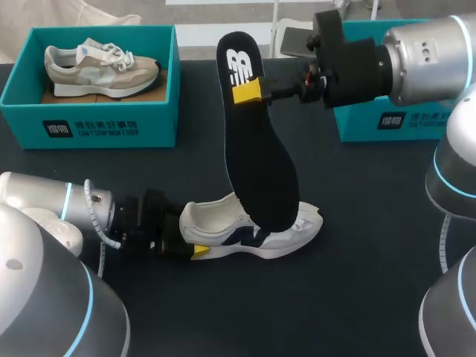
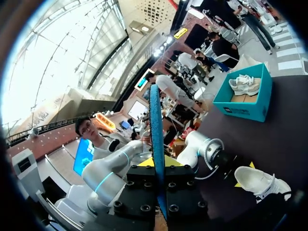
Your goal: Take the shoe out of the shoebox, open the shoe tongue, remove and reinsert the insole, then place the shoe into the shoebox
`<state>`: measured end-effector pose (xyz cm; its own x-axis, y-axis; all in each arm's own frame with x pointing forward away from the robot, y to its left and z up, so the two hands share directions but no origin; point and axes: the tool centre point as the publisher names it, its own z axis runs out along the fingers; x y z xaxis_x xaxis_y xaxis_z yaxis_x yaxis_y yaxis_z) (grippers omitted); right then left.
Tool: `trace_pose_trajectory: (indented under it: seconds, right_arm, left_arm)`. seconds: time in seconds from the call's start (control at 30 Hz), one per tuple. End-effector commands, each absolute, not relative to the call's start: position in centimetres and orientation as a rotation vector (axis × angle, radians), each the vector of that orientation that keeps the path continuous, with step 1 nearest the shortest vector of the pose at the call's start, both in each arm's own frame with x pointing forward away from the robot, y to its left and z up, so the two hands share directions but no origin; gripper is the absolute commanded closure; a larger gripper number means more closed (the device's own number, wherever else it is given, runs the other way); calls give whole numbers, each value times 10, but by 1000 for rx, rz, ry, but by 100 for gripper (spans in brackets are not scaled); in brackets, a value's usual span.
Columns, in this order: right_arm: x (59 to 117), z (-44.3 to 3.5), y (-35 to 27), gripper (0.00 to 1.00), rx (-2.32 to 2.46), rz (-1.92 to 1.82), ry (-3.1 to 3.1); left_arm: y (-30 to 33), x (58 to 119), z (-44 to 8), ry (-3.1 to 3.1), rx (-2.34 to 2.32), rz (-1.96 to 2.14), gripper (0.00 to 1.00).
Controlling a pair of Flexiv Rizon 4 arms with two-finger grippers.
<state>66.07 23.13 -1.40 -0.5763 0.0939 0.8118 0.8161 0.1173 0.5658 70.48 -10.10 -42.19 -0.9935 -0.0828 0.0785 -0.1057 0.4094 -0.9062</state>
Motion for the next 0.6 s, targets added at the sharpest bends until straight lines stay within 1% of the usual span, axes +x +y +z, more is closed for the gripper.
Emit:
trace_pose_trajectory:
  seconds: [0.03,0.27,0.6]
  right_arm:
    - [644,-14,228,100,-910,-1522,-1781]
    - [627,-8,224,100,-906,-1522,-1809]
    - [620,-8,225,100,-911,-1552,-1813]
  left_arm:
    - [-101,705,-424,-2621,175,1682,100]
    - [-101,705,-424,-2621,175,1682,100]
    - [-101,705,-424,-2621,175,1682,100]
